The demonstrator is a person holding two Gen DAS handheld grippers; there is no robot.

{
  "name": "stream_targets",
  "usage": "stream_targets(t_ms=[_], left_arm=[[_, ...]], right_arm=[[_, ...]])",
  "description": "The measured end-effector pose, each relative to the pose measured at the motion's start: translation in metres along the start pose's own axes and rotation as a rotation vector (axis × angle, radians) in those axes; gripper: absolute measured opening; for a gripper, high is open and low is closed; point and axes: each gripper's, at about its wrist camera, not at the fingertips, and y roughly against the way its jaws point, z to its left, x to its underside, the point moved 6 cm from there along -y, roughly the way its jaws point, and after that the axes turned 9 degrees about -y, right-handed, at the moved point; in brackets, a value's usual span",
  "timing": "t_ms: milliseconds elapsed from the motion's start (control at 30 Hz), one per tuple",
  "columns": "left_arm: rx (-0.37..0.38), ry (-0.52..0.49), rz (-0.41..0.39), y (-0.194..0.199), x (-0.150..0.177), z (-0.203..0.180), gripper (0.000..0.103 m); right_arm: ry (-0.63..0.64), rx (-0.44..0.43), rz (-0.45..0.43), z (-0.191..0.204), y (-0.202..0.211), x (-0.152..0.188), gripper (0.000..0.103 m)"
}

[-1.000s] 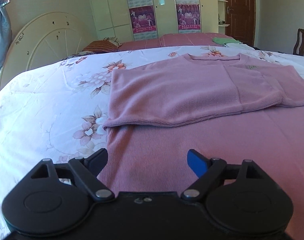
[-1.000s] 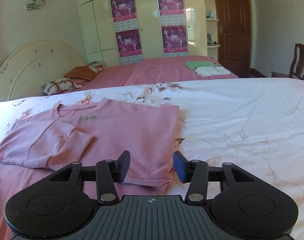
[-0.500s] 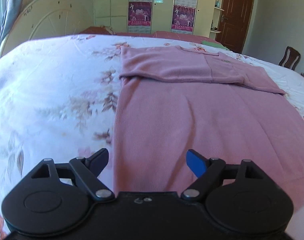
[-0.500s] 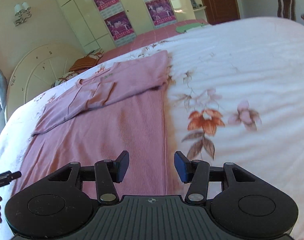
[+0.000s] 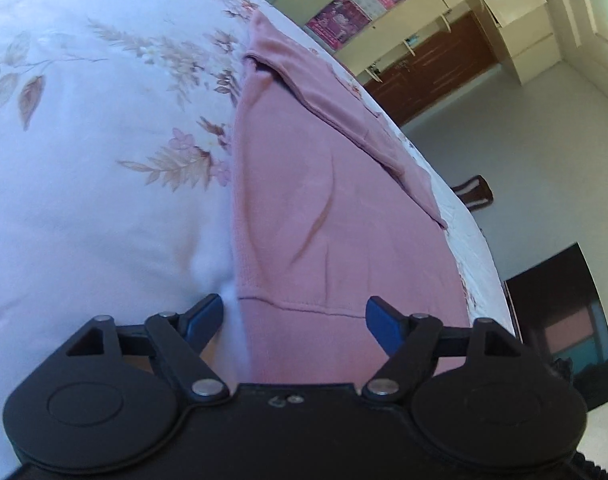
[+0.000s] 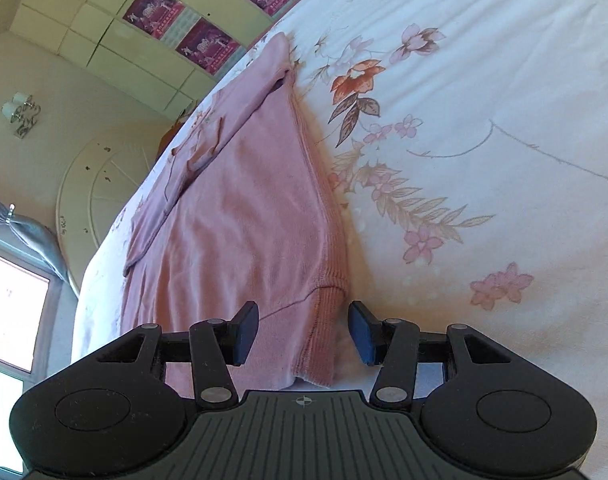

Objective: Fold small clothes
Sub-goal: 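Grasp the sweatshirt hem with both grippers, then lift the hem with both grippers and fold it toward the collar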

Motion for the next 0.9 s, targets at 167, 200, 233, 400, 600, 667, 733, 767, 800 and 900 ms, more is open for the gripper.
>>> stream_targets(t_ms=[167, 200, 233, 400, 600, 667, 733, 767, 800, 900], left_arm=[[0.021, -0.055, 0.004, -0.023, -0.011, -0.012, 0.087], [0.022, -0.045, -0.001, -0.023, -0.01, -0.012, 0.085], [0.022, -0.043, -0.004, -0.023, -0.008, -0.013, 0.083], [-0.066, -0.165, 0.024, -0.021, 0.007, -0.024, 0.047], [-0.151, -0.236, -0.02, -0.016, 0.006, -0.038, 0.003], [-0.05, -0.153, -0.175, 0.008, 0.001, -0.037, 0.003], [0.011, -0.113, -0.254, 0.022, 0.004, -0.037, 0.003], [-0.011, -0.108, -0.238, 0.021, 0.009, -0.034, 0.004], [-0.044, -0.112, -0.193, 0.014, 0.014, -0.029, 0.004], [-0.103, -0.058, -0.087, -0.007, 0.029, -0.013, 0.004]], right_arm=[[0.032, -0.058, 0.037, 0.007, -0.02, -0.001, 0.049], [0.025, -0.069, 0.042, 0.007, -0.021, -0.001, 0.049], [0.013, -0.08, 0.049, 0.006, -0.022, -0.002, 0.049], [0.04, -0.075, 0.082, 0.002, -0.023, 0.001, 0.021], [0.096, -0.048, 0.089, 0.003, -0.023, 0.006, 0.008], [0.107, -0.095, 0.066, 0.012, -0.013, 0.006, 0.008], [0.11, -0.173, 0.02, 0.022, 0.007, 0.003, 0.008], [0.117, -0.181, -0.001, 0.026, 0.014, 0.002, 0.008], [0.125, -0.173, -0.012, 0.026, 0.018, 0.003, 0.008], [0.114, -0.115, 0.011, 0.012, 0.006, 0.007, 0.008]])
